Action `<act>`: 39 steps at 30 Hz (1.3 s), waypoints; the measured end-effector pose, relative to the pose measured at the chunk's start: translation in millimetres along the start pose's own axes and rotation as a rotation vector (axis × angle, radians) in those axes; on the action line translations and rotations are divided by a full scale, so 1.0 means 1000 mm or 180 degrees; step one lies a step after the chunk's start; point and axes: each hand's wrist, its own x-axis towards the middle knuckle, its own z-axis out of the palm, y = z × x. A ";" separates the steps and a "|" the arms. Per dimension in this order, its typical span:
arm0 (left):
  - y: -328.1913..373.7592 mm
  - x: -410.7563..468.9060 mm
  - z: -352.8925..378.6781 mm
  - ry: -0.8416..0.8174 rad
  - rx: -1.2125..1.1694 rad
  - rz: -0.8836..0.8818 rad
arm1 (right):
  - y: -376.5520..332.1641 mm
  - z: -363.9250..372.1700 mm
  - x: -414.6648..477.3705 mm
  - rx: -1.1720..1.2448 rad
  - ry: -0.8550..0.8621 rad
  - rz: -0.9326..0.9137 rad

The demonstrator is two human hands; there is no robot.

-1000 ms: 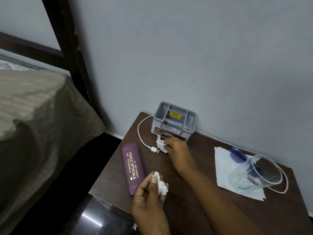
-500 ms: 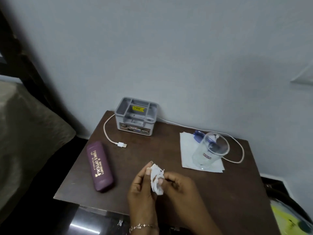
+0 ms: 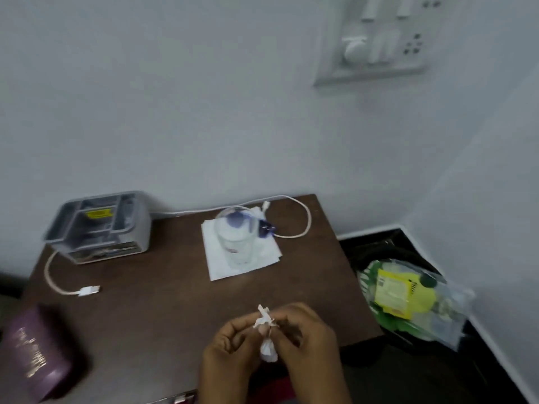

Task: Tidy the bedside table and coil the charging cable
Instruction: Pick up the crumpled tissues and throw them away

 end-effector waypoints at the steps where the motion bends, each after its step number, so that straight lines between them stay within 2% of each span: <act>1: -0.005 -0.001 0.011 -0.0066 0.0094 -0.0032 | 0.007 -0.010 -0.003 0.0066 0.0142 0.0106; 10: -0.065 -0.001 0.148 -0.0876 0.0599 0.0018 | 0.064 -0.120 -0.003 0.0435 0.1422 0.0832; 15: -0.104 0.026 0.221 -0.1484 0.1559 0.0590 | 0.102 -0.182 0.021 0.0061 0.2104 0.0741; 19: -0.126 0.051 0.240 -0.1339 0.1934 0.0570 | 0.163 -0.208 0.045 -0.0170 0.1844 0.1098; 25: -0.142 0.050 0.207 -0.1315 0.1940 0.0423 | 0.207 -0.214 0.031 -0.0120 0.2112 0.1479; 34: -0.124 0.019 0.191 -0.1328 0.1445 0.0101 | 0.204 -0.178 0.002 0.0368 0.2100 0.1724; 39: -0.091 0.016 0.160 -0.1148 0.1121 0.0139 | 0.168 -0.159 0.007 0.0759 0.2004 0.1519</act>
